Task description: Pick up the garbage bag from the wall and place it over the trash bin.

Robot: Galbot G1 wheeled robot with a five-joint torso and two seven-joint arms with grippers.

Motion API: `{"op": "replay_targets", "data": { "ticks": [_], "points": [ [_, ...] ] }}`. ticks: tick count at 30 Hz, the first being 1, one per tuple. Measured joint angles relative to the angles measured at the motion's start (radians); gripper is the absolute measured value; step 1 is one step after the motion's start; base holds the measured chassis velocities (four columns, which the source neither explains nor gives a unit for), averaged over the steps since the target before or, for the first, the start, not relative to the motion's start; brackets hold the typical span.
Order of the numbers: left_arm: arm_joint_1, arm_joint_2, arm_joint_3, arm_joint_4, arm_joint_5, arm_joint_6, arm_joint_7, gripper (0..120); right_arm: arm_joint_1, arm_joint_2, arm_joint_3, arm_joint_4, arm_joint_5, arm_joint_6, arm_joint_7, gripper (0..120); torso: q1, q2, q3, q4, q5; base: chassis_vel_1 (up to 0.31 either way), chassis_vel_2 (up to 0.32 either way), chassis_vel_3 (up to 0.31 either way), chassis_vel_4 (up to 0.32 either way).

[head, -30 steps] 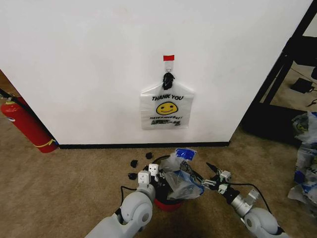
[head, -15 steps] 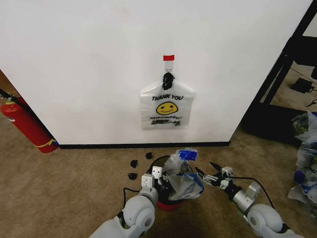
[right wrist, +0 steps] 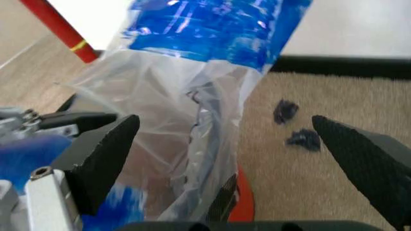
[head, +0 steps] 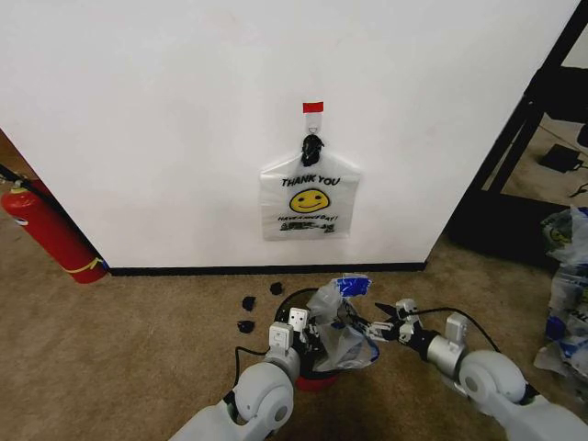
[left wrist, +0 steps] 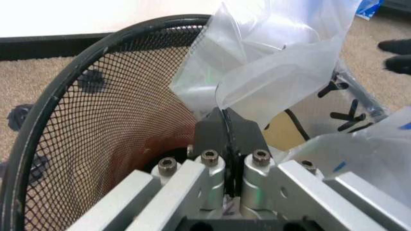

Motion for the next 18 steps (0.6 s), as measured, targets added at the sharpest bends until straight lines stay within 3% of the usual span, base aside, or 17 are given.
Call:
{"op": "replay_targets", "data": {
  "ticks": [18],
  "points": [
    [0.029, 0.018, -0.042, -0.025, 0.003, -0.009, 0.002, 0, 0.217, 0.103, -0.116, -0.045, 0.039, -0.419, 0.260, 100, 0.000, 0.000, 0.000, 0.0000, -0.0001, 0.000, 0.000, 0.000, 0.000]
  ]
}}
